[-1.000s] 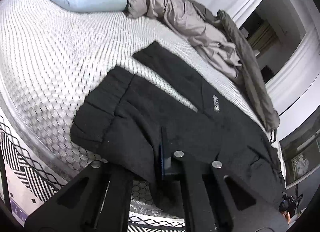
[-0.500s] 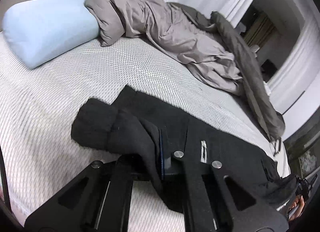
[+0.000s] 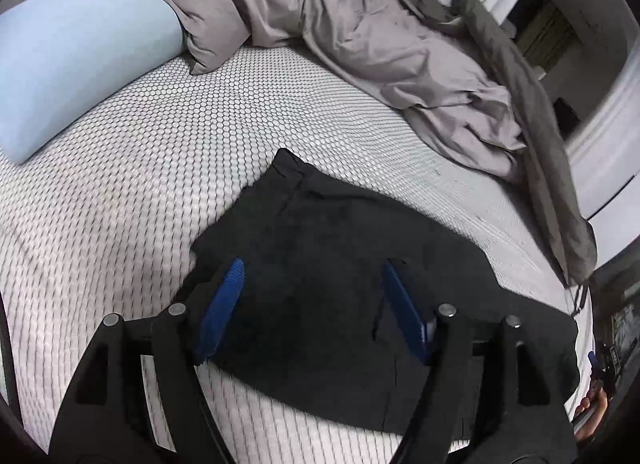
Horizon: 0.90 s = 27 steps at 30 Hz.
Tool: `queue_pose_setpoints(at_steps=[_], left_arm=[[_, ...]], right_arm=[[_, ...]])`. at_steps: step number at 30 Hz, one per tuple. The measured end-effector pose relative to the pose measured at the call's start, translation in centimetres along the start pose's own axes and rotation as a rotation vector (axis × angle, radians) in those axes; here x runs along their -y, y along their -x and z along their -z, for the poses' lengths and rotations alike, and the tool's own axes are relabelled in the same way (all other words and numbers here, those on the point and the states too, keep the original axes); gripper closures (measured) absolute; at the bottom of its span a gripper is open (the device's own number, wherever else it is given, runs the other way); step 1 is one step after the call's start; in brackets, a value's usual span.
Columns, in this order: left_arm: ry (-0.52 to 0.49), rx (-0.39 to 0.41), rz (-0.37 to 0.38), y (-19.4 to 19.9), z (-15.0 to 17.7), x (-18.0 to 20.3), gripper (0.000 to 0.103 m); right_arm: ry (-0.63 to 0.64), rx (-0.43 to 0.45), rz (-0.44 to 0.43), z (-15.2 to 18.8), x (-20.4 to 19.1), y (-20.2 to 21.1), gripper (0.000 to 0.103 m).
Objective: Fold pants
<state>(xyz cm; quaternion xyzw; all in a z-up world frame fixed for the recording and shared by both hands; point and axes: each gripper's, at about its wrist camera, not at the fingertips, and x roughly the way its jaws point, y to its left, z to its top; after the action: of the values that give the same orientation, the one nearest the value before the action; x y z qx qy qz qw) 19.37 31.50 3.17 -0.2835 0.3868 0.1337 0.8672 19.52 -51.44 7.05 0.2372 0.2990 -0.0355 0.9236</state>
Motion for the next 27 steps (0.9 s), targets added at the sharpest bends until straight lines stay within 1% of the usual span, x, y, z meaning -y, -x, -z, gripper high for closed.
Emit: queue_pose_setpoints(at_steps=[1, 2, 4, 5, 6, 7, 8, 9, 11, 12, 13, 14, 15, 16, 18, 21, 23, 24, 25, 26, 27], left_arm=[[-0.003, 0.009, 0.027, 0.8, 1.1, 0.3, 0.035], [0.002, 0.012, 0.065, 1.7, 2.9, 0.6, 0.035], [0.029, -0.015, 0.115, 2.1, 5.2, 0.9, 0.036], [0.052, -0.047, 0.165, 1.9, 6.5, 1.0, 0.038], [0.074, -0.098, 0.201, 0.9, 7.6, 1.2, 0.044], [0.084, -0.128, 0.194, 0.2, 8.5, 1.4, 0.053], [0.096, -0.161, 0.181, -0.9, 9.2, 1.5, 0.055], [0.109, -0.181, 0.167, -1.9, 9.7, 1.6, 0.056], [0.138, -0.208, 0.116, -3.8, 10.4, 1.4, 0.062], [0.156, -0.193, 0.124, -4.0, 10.3, 1.2, 0.065], [0.180, -0.158, 0.146, -3.8, 10.1, 1.1, 0.069], [0.196, -0.132, 0.157, -3.7, 10.0, 1.0, 0.074], [0.199, -0.114, 0.162, -3.5, 9.8, 1.1, 0.089], [0.187, -0.098, 0.154, -3.4, 9.6, 1.2, 0.101], [0.153, -0.079, 0.130, -2.6, 9.6, 1.5, 0.103], [0.107, -0.048, 0.109, -0.1, 10.0, 1.4, 0.103], [0.057, -0.037, 0.065, 0.9, 10.3, 1.5, 0.102], [0.032, -0.044, 0.024, 0.7, 10.2, 1.1, 0.101], [0.015, -0.076, -0.011, 0.3, 10.4, 0.3, 0.097], [0.029, -0.112, -0.010, -0.5, 10.6, -0.1, 0.095], [0.047, -0.119, 0.005, -0.6, 10.6, -0.3, 0.094]], right_arm=[[-0.001, -0.002, -0.009, 0.8, -0.1, 0.5, 0.027], [-0.014, 0.000, -0.028, 1.6, -0.1, 1.4, 0.027], [-0.032, -0.006, -0.069, 3.6, -0.4, 3.2, 0.026], [-0.039, -0.009, -0.088, 4.7, -0.7, 4.2, 0.026], [-0.042, -0.015, -0.108, 5.4, -0.9, 4.7, 0.025], [-0.049, -0.027, -0.135, 6.6, -0.9, 5.6, 0.025], [-0.062, -0.028, -0.150, 7.8, -0.9, 6.5, 0.025], [-0.071, -0.031, -0.166, 8.7, -0.8, 7.1, 0.024], [-0.074, -0.034, -0.195, 10.6, -0.6, 8.1, 0.023], [-0.073, -0.033, -0.197, 11.1, -0.4, 8.3, 0.020], [-0.066, -0.034, -0.197, 11.3, -0.3, 8.3, 0.019], [-0.052, -0.032, -0.200, 11.6, -0.1, 8.2, 0.019], [-0.042, -0.033, -0.196, 11.6, 0.1, 7.9, 0.019], [-0.039, -0.035, -0.187, 11.5, 0.4, 7.7, 0.019], [-0.057, -0.038, -0.165, 11.4, 1.3, 7.1, 0.019], [-0.076, -0.059, -0.173, 11.1, 2.2, 6.3, 0.019], [-0.072, -0.061, -0.157, 11.0, 2.6, 6.3, 0.019], [-0.068, -0.060, -0.150, 11.0, 2.7, 6.3, 0.019], [-0.065, -0.059, -0.145, 11.0, 2.7, 6.4, 0.019], [-0.058, -0.066, -0.139, 11.1, 2.8, 6.3, 0.019], [-0.050, -0.071, -0.134, 11.1, 2.9, 6.2, 0.019]])
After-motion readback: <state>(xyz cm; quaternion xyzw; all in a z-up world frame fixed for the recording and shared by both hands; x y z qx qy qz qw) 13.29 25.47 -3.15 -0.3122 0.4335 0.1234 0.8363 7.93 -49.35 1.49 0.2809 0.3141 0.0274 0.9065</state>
